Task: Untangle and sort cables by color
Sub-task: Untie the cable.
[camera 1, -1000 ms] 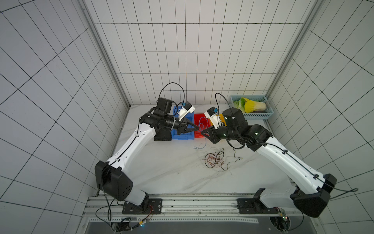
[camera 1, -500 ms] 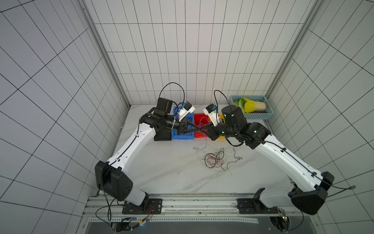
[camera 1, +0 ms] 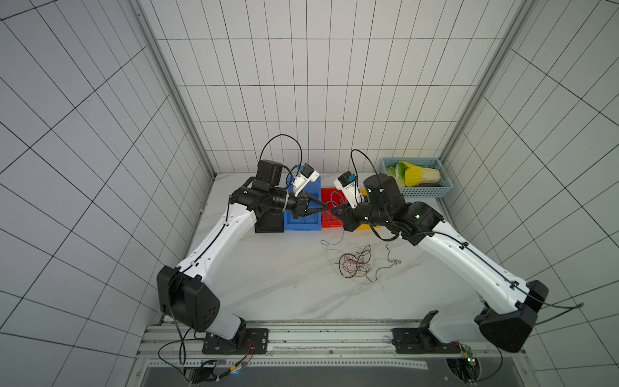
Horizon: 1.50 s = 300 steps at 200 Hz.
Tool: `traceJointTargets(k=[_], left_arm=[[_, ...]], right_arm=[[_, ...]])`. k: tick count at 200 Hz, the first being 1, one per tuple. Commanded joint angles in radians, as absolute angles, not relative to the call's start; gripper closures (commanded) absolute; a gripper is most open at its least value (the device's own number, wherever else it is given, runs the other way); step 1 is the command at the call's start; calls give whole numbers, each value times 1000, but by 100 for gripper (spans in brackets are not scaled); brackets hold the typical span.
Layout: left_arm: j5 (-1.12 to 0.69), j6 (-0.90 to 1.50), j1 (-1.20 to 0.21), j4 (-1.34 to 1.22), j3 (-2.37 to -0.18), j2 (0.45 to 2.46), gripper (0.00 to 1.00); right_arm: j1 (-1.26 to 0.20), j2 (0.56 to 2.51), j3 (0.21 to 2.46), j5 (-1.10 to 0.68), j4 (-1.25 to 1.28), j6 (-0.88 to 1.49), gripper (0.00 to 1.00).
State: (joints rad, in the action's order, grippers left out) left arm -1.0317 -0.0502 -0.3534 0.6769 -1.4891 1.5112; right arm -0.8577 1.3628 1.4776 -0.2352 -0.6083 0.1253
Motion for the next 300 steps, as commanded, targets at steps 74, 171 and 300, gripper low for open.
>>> traceJointTargets(k=[74,171,300], left_arm=[[-742,197,-241,496,-1451,1521,100],[-1230,77,-314,586,-1435,1473,37],[-1166,-24,-434,680,-1455,1539,58]], right_arm=[[-867,1250,1294,-471,-574,-47,100],[-866,1120,1291,-365,-531,-146,100],[-866,1134,1304,-439,-482,-105,100]])
